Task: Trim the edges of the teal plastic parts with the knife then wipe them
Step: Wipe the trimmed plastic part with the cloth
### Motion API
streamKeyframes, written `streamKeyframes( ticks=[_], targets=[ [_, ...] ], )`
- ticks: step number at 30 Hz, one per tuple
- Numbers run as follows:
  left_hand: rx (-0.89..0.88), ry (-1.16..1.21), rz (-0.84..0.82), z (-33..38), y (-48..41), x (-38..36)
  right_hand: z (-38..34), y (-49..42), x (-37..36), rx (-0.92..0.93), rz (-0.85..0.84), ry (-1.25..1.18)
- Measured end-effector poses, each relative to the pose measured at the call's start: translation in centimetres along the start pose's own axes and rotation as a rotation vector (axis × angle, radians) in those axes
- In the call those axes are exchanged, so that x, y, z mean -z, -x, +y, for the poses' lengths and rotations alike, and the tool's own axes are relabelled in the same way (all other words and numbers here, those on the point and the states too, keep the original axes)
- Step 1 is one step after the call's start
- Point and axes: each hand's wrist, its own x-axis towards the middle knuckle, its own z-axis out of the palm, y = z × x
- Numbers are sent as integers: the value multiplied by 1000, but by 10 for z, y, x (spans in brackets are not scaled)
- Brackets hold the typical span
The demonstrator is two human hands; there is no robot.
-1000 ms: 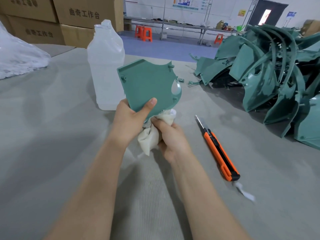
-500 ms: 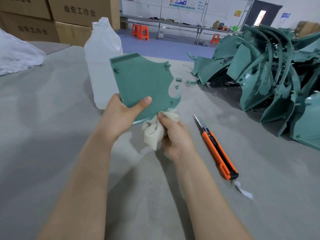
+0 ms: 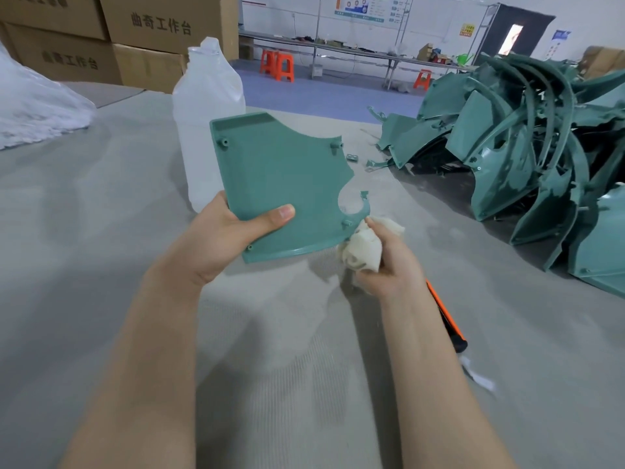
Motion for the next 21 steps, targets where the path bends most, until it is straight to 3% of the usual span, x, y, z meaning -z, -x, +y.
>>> streamKeyframes(
  ticks=[6, 10, 16, 21],
  targets=[
    [39, 214, -41, 6, 10, 16, -22, -10, 23, 182, 79, -231],
    [34, 369, 152, 4, 1, 6, -12, -11, 12, 267, 162, 10],
    [23, 571, 469, -6, -15, -24, 17, 10, -16, 150, -148, 495],
    [105, 546, 564, -20, -19, -42, 33, 19, -23, 92, -322, 596]
  ],
)
